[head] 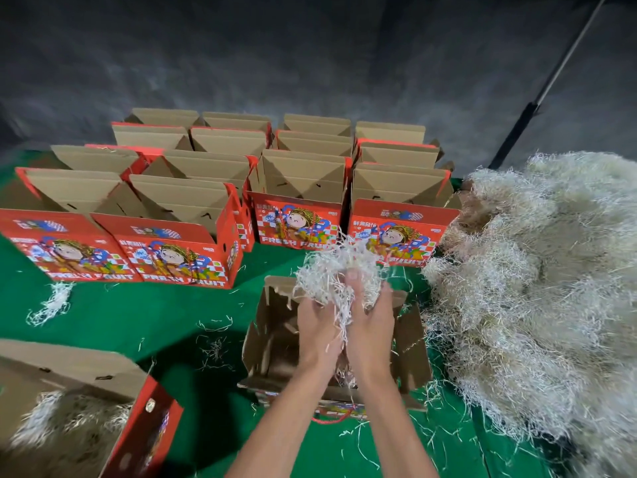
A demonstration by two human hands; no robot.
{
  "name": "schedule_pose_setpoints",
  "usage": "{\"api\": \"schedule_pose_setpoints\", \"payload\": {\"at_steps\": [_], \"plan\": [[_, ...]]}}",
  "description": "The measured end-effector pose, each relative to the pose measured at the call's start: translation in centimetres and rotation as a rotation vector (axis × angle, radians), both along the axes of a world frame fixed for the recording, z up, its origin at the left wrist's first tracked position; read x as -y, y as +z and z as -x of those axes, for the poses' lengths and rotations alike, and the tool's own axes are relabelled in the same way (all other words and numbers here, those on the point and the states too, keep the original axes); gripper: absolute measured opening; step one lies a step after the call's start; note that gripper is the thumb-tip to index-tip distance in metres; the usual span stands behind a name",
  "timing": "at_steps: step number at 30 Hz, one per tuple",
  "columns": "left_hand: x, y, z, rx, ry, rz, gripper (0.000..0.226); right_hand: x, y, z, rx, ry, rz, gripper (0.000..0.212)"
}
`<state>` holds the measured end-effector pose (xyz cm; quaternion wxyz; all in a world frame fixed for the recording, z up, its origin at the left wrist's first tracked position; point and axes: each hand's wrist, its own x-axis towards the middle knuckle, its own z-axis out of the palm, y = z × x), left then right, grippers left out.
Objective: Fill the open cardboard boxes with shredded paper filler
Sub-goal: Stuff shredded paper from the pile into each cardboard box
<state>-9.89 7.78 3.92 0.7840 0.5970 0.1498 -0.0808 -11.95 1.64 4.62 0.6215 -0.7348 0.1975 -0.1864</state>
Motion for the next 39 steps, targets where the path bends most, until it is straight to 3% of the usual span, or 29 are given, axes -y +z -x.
{"api": "schedule_pose_setpoints", "payload": {"at_steps": [2, 4, 6, 9, 13, 16, 18, 20, 22, 25, 27, 28, 30, 33, 35, 37, 39], "plan": [[0.4, 0.0, 0.5, 0.089, 0.084, -0.030, 0.010, -0.2, -0.4, -0.1, 0.094, -0.070, 0.025, 0.047], [-0.4, 0.5, 0.0, 0.067, 0.150, -0.115, 0.026, 1.1, -0.5, 0.0, 0.095, -0.060, 0.011, 0.035], [-1.6, 0.6, -1.0, -0.055, 0.201, -0.188, 0.036, 2.5, -0.9, 0.0, 0.014, -0.060, -0.103, 0.034], [-2.6, 0.3, -2.1, -0.148, 0.175, -0.107, 0.052, 3.1, -1.6, -0.5, -0.098, -0.084, -0.170, 0.033], [-5.2, 0.9, -2.9, -0.089, 0.200, -0.119, 0.058, 5.2, -0.6, -0.5, -0.069, -0.059, -0.217, 0.050], [-7.8, 1.6, -3.5, -0.071, 0.166, -0.070, 0.093, 7.8, 0.1, -0.1, -0.064, -0.170, -0.143, 0.061], [-8.0, 1.9, -3.2, -0.019, 0.114, -0.063, 0.103, 7.9, 0.3, 0.1, -0.036, -0.157, -0.071, 0.066], [-7.7, 1.7, -2.3, -0.055, 0.062, -0.110, 0.115, 7.3, 0.3, -0.1, -0.014, -0.103, -0.103, 0.075], [-7.8, 1.4, -1.4, -0.067, -0.068, -0.201, 0.123, 7.1, 0.1, -0.2, -0.059, -0.071, -0.190, 0.071], [-8.8, 1.6, -0.7, -0.004, -0.396, -0.488, 0.109, 7.3, -0.4, -0.2, -0.055, -0.001, -0.263, 0.086], [-9.4, 1.7, -0.7, -0.004, -0.563, -0.662, 0.098, 7.4, -0.7, 0.1, -0.061, -0.004, -0.236, 0.071], [-9.6, 1.7, -0.7, -0.023, -0.613, -0.725, 0.098, 7.3, -0.8, 0.1, -0.058, -0.027, -0.193, 0.049], [-9.9, 2.3, -0.7, -0.027, -0.657, -0.874, 0.084, 7.2, -0.5, 0.3, 0.019, -0.057, -0.145, 0.046], [-9.7, 3.9, -0.1, 0.089, -0.577, -1.118, 0.057, 7.1, -0.2, 0.3, 0.100, -0.011, -0.132, 0.046], [-8.9, 4.9, 0.2, 0.247, -0.376, -1.248, 0.050, 6.9, -0.2, 0.3, 0.134, 0.025, -0.090, 0.055], [-7.5, 5.6, 0.4, 0.439, -0.132, -1.237, 0.055, 6.4, -0.1, 0.2, 0.172, 0.056, -0.052, 0.061], [-5.7, 5.9, 0.5, 0.511, -0.057, -1.057, 0.056, 5.6, 0.2, 0.2, 0.206, 0.079, -0.004, 0.056]]}}
